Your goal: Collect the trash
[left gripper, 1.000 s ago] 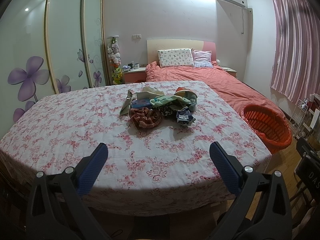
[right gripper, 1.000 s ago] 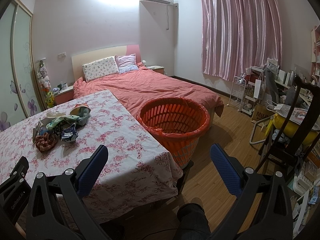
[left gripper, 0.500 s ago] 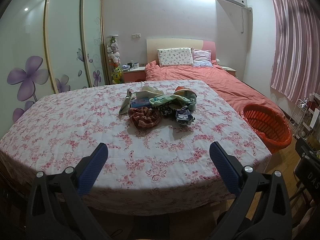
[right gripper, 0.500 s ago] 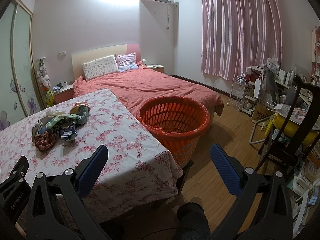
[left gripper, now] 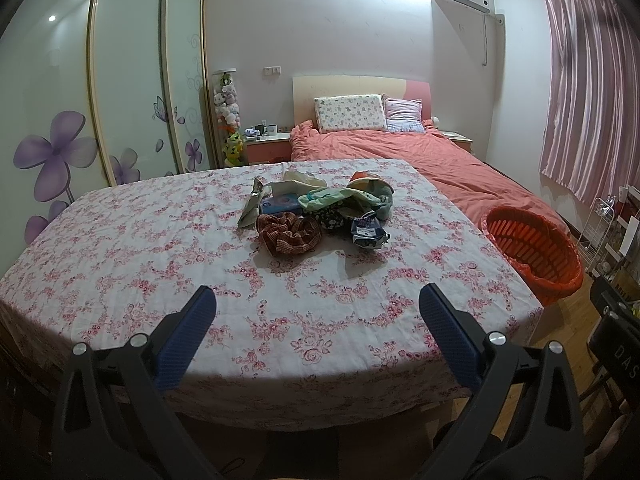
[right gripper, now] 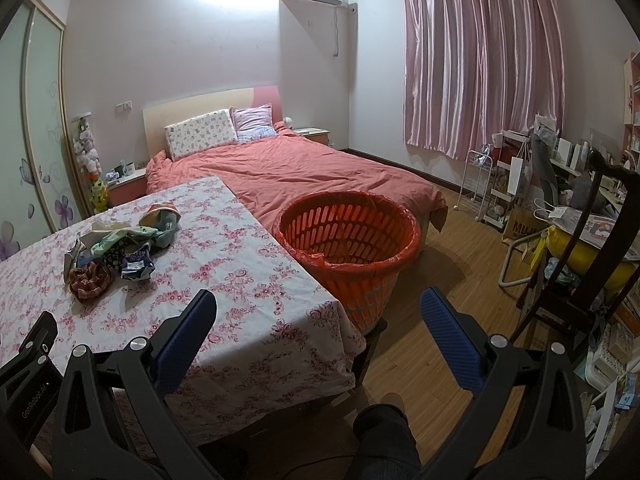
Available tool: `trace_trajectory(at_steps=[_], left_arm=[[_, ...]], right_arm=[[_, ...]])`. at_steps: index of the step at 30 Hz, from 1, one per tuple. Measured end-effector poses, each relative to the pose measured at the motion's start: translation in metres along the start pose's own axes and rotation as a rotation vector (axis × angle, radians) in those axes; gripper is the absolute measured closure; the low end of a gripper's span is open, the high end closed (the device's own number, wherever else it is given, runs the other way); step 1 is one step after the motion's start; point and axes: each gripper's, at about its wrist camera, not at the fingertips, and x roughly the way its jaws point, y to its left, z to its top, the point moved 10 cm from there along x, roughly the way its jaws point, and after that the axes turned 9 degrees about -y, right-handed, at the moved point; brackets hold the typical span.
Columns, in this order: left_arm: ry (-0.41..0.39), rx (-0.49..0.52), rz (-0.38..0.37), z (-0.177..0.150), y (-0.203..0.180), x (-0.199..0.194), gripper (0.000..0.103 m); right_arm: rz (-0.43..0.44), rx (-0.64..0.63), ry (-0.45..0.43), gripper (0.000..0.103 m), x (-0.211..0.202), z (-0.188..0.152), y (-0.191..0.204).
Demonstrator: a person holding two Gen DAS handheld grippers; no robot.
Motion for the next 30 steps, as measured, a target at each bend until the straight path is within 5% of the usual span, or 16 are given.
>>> trace_trajectory(at_steps=[23,30], left_arm=[[0.011,0.000,0.001,-0.004,-0.001,0.004,0.004],[0.022,-0.024,0.051,-0.003,0.022,0.028,0.004]], right_arm=[[-0.001,-0.002,0.010,0.002,0.002,-0.006,-0.003],[0.061,0.001,0.008,0.002,0.015,-0.005,0.012]])
